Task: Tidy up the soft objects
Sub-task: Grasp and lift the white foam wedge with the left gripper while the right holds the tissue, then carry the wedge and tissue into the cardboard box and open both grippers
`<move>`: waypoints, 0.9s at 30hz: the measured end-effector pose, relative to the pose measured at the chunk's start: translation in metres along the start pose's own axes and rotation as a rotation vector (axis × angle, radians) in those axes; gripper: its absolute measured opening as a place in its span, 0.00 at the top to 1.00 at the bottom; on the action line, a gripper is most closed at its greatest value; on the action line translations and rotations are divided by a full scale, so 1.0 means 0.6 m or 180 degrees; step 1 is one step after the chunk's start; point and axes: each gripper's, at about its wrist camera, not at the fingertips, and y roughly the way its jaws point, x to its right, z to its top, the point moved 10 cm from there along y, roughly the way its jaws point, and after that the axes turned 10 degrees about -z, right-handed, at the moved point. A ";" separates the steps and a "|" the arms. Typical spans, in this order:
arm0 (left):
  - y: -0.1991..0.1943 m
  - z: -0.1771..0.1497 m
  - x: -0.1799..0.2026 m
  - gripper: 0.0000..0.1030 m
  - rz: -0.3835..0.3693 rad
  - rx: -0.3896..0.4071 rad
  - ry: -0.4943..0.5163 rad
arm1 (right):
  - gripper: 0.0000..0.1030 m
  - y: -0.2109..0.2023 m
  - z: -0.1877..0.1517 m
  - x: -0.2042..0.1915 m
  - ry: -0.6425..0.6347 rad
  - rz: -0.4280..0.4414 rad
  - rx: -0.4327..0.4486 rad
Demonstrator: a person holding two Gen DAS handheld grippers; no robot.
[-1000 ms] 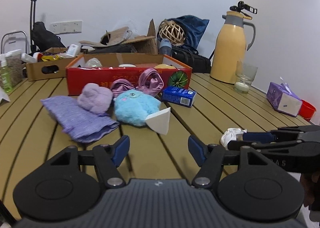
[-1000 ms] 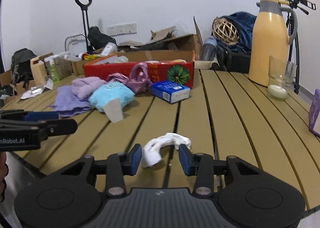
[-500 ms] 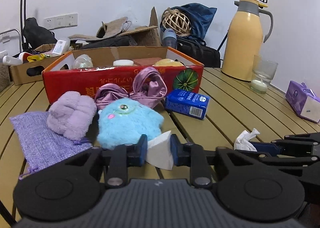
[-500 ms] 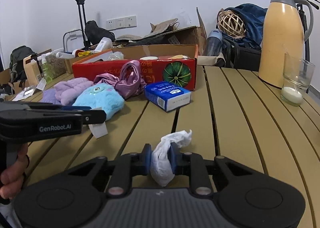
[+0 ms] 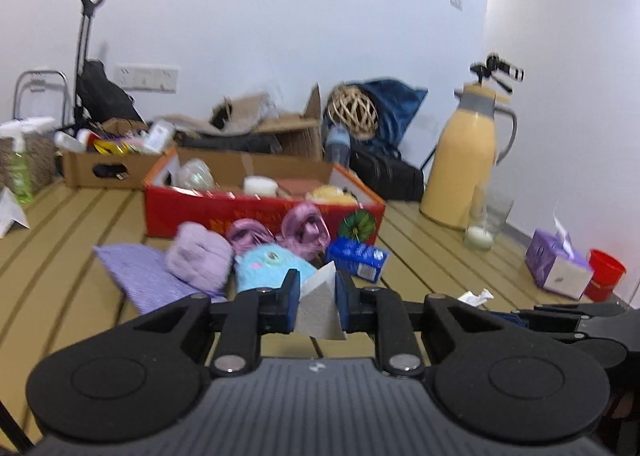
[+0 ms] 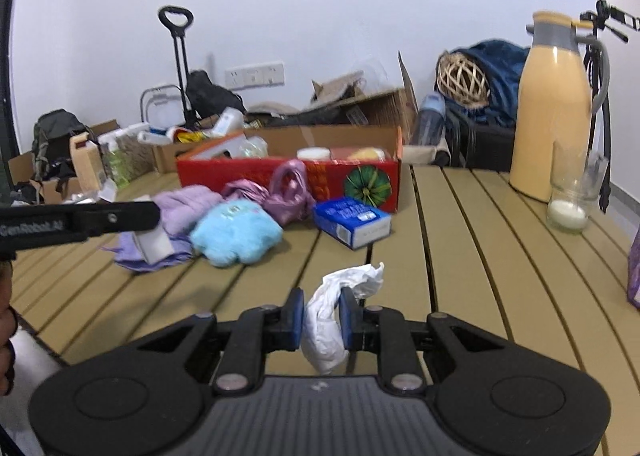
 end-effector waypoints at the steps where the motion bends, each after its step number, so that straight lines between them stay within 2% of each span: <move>1: -0.013 0.006 -0.004 0.81 0.0033 0.0046 0.0001 | 0.83 -0.009 0.005 -0.006 -0.0009 0.0019 0.0026; 5: -0.042 0.040 -0.030 0.81 0.0097 0.0160 -0.0023 | 0.83 -0.037 0.042 -0.028 -0.0054 0.0188 0.0171; 7: -0.039 0.064 -0.047 0.81 0.0056 0.0163 -0.0023 | 0.83 -0.034 0.074 -0.035 -0.0043 0.0308 0.0218; 12: 0.031 0.154 -0.117 0.81 0.0002 0.0107 -0.0021 | 0.83 0.030 0.171 -0.044 -0.0176 0.0464 0.0238; 14: 0.077 0.189 -0.151 0.81 0.0032 0.0061 -0.0040 | 0.83 0.083 0.215 -0.048 -0.0228 0.0497 0.0204; 16: 0.139 0.215 -0.186 0.81 0.0014 -0.0064 -0.0062 | 0.83 0.150 0.254 -0.050 -0.0193 0.0536 0.0113; 18: 0.203 0.226 -0.223 0.81 0.0106 -0.0214 -0.0049 | 0.83 0.233 0.286 -0.053 -0.0151 0.0536 -0.0038; 23: 0.360 0.215 -0.314 0.78 0.0387 -0.0583 0.0147 | 0.82 0.429 0.306 -0.053 -0.0104 0.0317 -0.0448; 26: 0.407 0.192 -0.352 0.69 0.0523 -0.0728 0.0231 | 0.79 0.511 0.285 -0.045 -0.0113 0.0150 -0.0662; 27: 0.415 0.182 -0.363 0.58 0.0514 -0.0796 0.0184 | 0.70 0.531 0.273 -0.039 -0.0144 0.0079 -0.0703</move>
